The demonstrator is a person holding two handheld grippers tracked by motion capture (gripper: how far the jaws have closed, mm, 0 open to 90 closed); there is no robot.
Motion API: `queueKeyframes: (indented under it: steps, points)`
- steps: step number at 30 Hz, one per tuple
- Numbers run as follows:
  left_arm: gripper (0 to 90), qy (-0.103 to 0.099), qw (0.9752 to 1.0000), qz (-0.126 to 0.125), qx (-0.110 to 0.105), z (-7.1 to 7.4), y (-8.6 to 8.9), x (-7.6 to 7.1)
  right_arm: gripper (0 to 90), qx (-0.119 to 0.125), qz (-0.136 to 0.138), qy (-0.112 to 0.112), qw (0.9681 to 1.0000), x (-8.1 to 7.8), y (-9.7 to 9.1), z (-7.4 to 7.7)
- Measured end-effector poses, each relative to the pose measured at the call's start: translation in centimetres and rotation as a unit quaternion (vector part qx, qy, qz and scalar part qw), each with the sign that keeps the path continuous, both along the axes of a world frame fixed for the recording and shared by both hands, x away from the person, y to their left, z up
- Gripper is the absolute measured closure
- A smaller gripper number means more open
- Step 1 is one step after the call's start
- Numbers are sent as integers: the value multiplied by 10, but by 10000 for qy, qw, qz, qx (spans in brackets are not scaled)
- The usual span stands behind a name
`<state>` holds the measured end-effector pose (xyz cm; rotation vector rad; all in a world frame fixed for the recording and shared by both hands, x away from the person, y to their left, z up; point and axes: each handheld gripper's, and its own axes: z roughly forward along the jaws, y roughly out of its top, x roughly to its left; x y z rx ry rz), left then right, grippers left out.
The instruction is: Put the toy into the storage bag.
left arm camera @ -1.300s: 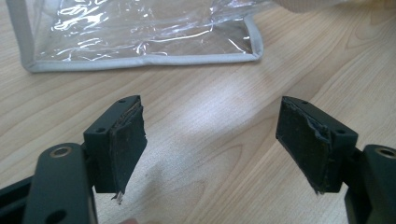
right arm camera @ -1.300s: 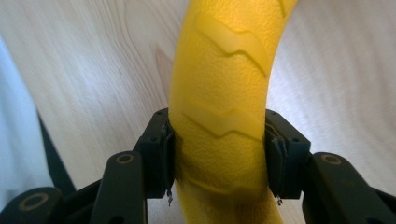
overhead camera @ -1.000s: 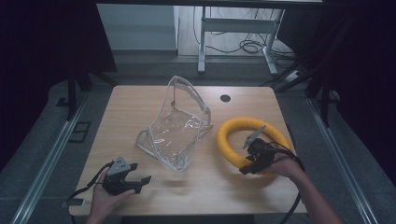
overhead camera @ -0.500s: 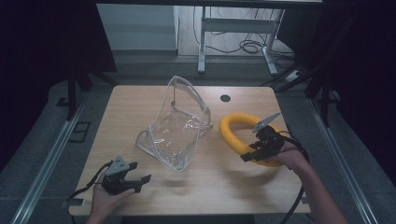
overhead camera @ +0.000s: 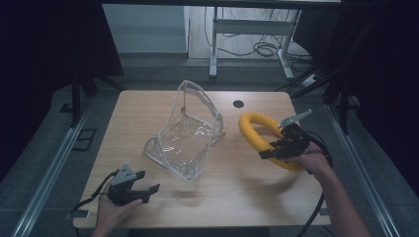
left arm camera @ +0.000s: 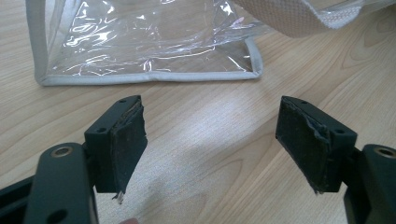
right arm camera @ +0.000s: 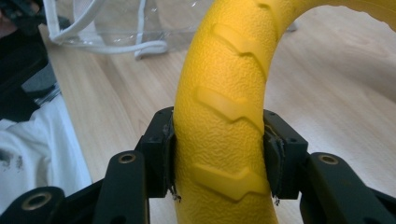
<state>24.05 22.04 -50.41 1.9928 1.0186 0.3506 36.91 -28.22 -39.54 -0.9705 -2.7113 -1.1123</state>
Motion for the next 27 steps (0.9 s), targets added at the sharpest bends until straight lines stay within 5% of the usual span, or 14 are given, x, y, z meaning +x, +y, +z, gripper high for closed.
queueKeyframes:
  steps: [14,27]
  points:
    - [241,1,10000,7,-20,0,-1,0,520,632,-269,-329,9971,-4,-12,17]
    - [241,5,10000,-2,-5,-1,-1,1,520,1387,-409,-447,9885,-2,-4,20]
